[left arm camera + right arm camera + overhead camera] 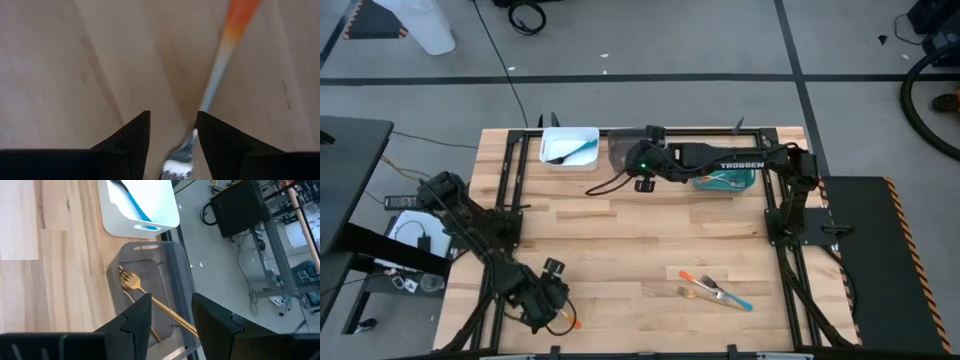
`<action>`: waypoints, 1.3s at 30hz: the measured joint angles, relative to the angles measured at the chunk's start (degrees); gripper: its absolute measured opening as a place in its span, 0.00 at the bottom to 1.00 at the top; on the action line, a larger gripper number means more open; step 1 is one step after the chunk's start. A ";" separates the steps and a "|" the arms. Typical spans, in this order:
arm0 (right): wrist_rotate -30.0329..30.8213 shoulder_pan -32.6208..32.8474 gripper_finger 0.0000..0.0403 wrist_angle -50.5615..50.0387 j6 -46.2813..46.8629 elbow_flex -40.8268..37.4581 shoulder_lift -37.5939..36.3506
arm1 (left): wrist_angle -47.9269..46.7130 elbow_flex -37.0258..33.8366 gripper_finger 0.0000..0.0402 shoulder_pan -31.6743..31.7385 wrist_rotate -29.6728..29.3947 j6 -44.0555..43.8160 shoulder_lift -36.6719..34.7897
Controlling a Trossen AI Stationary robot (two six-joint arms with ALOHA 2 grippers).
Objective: Sort silverware by color (type)
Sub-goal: Put the orange fork into the green bin
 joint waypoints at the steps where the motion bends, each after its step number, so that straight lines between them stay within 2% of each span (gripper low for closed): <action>1: 0.02 0.20 0.37 -0.02 0.15 0.00 0.00 | -0.20 0.78 0.42 -0.44 0.00 -0.01 0.87; 11: -0.05 1.60 0.37 -0.22 0.59 0.00 0.00 | -1.52 2.68 0.42 -2.87 -0.42 -4.11 5.31; 17: -1.77 1.86 0.37 0.15 0.68 0.00 0.02 | -1.01 2.87 0.41 -3.93 -0.84 -3.41 7.39; 24: -2.26 1.98 0.37 0.15 0.68 0.00 0.04 | -0.73 2.84 0.25 -4.01 -0.24 -3.27 7.64; 32: -6.29 2.20 0.37 0.15 2.73 0.00 0.07 | -0.65 2.77 0.05 -4.01 0.38 -1.09 7.72; 36: -6.29 3.04 0.37 0.15 2.20 0.00 0.07 | -1.42 2.92 0.03 -3.82 -0.30 0.01 7.77; 39: -6.27 3.87 0.37 0.11 -0.35 0.00 0.07 | -5.94 4.08 0.03 -2.86 -1.60 0.20 7.98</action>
